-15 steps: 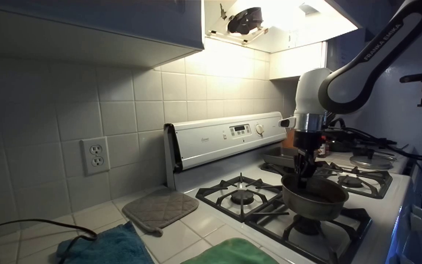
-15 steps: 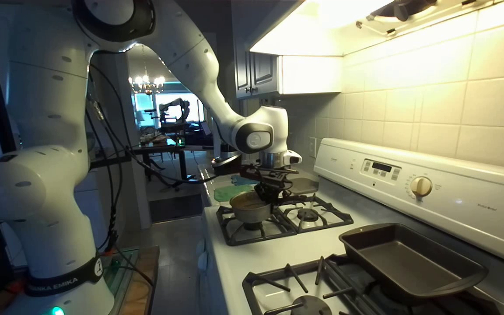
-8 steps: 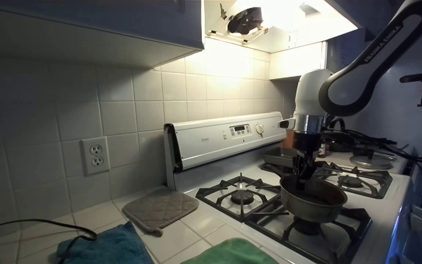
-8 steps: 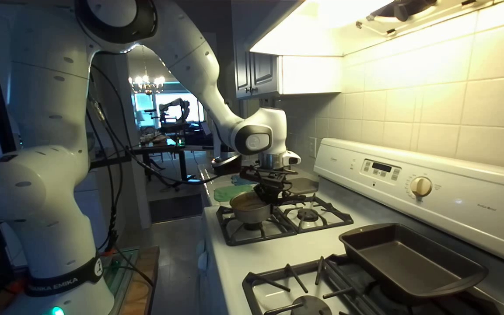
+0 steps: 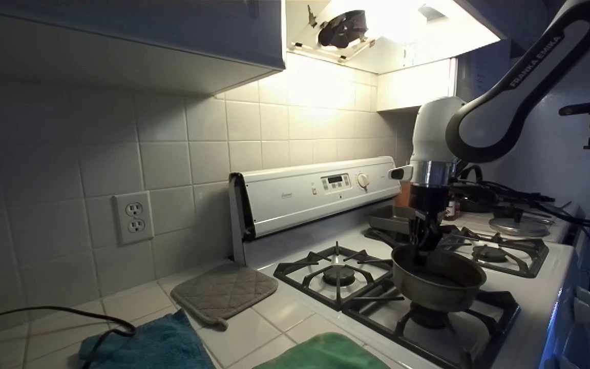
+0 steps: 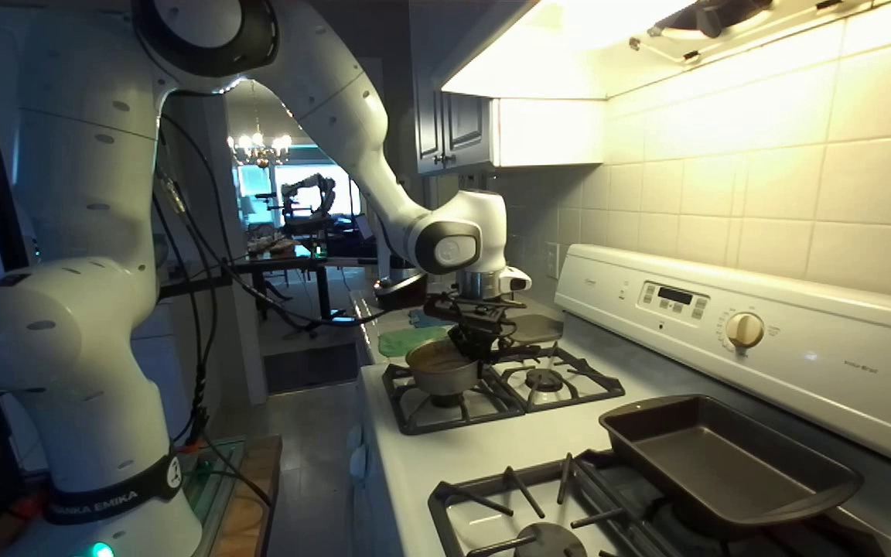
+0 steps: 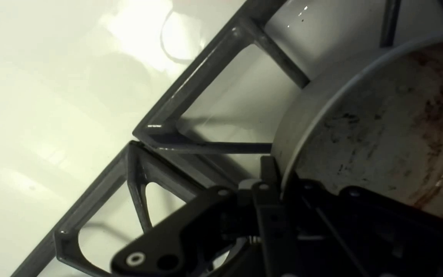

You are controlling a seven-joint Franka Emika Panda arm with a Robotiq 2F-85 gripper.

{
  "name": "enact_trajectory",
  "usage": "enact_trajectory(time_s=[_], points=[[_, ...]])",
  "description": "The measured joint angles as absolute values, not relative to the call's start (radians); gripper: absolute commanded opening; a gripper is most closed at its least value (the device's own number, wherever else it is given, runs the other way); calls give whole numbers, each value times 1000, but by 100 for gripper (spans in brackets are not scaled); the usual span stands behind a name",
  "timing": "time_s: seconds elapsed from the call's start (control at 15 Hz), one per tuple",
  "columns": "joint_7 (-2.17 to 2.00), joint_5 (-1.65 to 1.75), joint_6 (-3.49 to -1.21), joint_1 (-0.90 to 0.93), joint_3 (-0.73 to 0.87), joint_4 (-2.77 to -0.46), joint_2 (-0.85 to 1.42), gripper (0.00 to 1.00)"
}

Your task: Take the lid off the pot and place the pot on the bottom left plate

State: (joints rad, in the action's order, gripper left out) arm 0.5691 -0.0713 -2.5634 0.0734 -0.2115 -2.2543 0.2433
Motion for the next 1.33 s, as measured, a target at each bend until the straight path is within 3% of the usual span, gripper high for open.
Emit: enact_trajectory(time_s=[0.2,0.27,0.33,0.4,0.73,0.8,0.87,1.13,1.33], points=[[569,-63,-2560,75,-212,-2253,243,4],[569,-61,-2558,76,-212,-2253,243,14],[569,-57,-2556,77,-212,-2252,243,32],[569,-52,-2554,78,-211,-2252,244,37],[569,-6,-2550,78,-209,-2255,264,49],[569,0,-2550,78,-209,-2255,267,56],[569,4,-2550,78,-209,-2255,269,71],[569,5,-2550,78,-209,-2254,271,97],[569,-2,-2550,72,-214,-2251,268,100]])
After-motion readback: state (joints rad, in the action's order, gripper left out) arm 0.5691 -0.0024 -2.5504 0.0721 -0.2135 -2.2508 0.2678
